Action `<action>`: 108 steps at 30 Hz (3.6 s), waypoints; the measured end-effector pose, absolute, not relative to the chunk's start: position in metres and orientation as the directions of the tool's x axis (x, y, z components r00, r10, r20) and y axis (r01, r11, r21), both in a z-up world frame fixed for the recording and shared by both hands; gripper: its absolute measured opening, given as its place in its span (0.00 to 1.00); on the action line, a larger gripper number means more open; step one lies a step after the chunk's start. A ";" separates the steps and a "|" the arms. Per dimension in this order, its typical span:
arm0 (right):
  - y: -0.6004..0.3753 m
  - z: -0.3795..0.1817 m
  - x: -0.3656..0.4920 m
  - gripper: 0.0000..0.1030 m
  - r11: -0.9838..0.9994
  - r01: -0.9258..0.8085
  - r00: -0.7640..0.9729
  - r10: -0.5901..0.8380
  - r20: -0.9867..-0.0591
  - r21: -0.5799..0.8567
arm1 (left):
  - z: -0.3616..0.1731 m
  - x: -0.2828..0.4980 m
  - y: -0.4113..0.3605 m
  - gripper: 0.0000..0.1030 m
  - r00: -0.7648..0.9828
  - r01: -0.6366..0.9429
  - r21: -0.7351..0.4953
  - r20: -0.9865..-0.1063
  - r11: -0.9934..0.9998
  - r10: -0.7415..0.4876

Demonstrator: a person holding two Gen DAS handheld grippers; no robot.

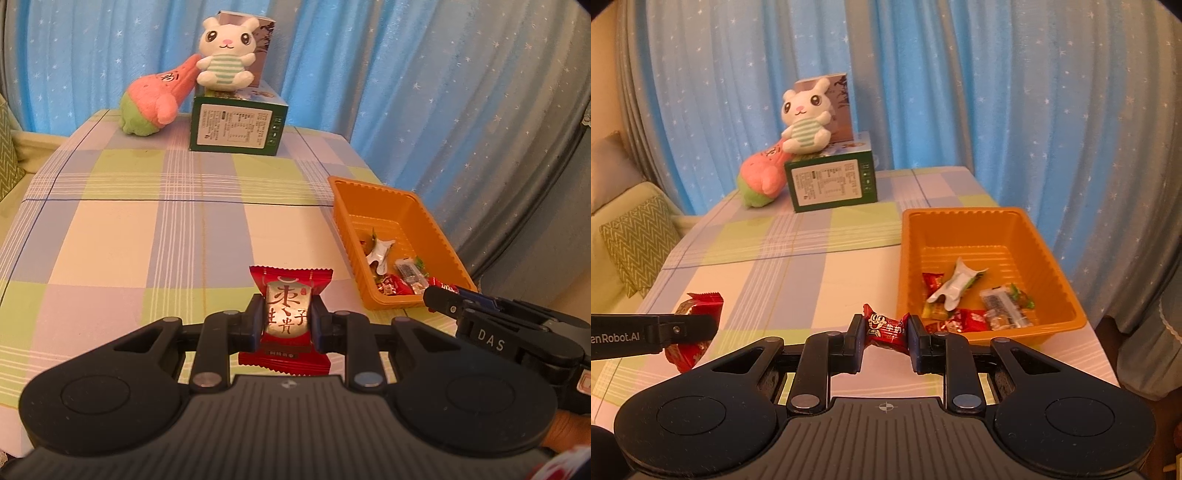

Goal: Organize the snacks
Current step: 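Carry both red candies over the orange tray and lower them inside, then open both tools to release the red candies into the tray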

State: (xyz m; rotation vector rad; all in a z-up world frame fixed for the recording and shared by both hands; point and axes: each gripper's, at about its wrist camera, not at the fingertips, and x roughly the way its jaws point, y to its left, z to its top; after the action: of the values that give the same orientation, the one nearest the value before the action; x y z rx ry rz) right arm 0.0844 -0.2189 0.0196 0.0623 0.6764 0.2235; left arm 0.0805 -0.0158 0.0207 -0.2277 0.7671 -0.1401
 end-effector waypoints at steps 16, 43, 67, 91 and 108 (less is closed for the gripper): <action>-0.272 0.029 0.087 0.24 0.986 -0.078 0.788 0.152 -0.597 0.148 | 0.024 0.097 -0.071 0.22 0.687 0.143 -0.253 -0.670 0.957 -0.280; -0.341 0.014 0.118 0.24 0.988 0.027 0.783 0.073 -0.618 0.151 | 0.017 0.162 -0.145 0.22 0.654 0.247 -0.228 -0.678 0.942 -0.336; -0.360 -0.004 0.181 0.24 0.986 0.031 0.775 0.080 -0.627 0.164 | -0.013 0.235 -0.174 0.22 0.622 0.248 -0.221 -0.710 0.943 -0.330; -0.356 -0.002 0.185 0.24 0.984 0.019 0.771 0.099 -0.629 0.178 | -0.025 0.214 -0.136 0.44 0.638 0.157 -0.206 -0.725 0.966 -0.259; -0.336 0.005 0.203 0.24 0.979 -0.035 0.756 0.158 -0.635 0.202 | -0.026 0.210 -0.126 0.44 0.640 0.144 -0.219 -0.723 0.965 -0.260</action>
State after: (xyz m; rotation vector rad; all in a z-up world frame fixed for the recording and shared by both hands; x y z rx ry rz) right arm 0.2034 -0.3365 0.0046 0.1828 0.7066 0.1057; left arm 0.2098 -0.1257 -0.0257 -0.1463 0.8459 -0.2309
